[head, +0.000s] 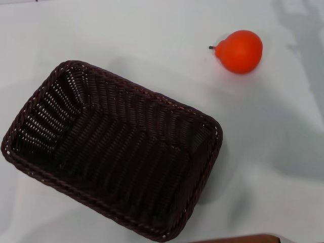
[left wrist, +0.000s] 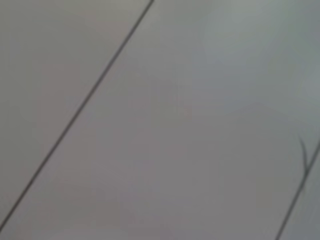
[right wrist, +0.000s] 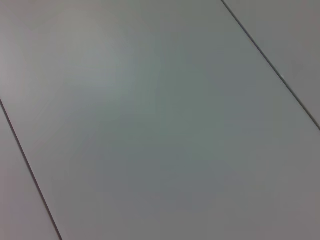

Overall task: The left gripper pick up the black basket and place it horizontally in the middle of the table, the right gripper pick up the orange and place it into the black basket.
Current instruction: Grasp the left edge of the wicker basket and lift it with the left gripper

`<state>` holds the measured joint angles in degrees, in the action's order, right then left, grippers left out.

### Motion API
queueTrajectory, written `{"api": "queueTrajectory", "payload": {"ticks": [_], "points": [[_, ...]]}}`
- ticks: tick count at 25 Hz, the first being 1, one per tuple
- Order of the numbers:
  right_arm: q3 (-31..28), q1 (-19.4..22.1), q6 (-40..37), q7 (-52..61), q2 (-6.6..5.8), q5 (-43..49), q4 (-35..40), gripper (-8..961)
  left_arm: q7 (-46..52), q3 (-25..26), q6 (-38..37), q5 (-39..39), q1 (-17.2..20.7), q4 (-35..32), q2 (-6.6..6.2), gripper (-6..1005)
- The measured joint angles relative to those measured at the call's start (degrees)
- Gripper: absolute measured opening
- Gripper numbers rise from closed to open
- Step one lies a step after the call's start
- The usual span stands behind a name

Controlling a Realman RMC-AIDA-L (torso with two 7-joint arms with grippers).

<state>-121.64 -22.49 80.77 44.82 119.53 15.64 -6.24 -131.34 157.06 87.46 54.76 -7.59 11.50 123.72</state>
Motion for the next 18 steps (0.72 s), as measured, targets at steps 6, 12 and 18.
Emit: {"api": "queueTrajectory", "payload": {"ticks": [6,12,18], "points": [[-0.2,0.1,0.1,0.8,-0.01,0.0,-0.1,775,13.5,-11.1,-0.6,4.9,3.6,16.1,-1.51,887],[-0.3,0.3,0.1,1.0,-0.07,-0.2,-0.6,775,39.0,-12.7,0.8,20.4,5.0,38.9,-5.35,886],[-0.4,0.3,0.0,1.1,-0.09,-0.3,-0.6,775,62.8,-12.1,6.2,33.8,3.5,61.3,-8.98,886]]}}
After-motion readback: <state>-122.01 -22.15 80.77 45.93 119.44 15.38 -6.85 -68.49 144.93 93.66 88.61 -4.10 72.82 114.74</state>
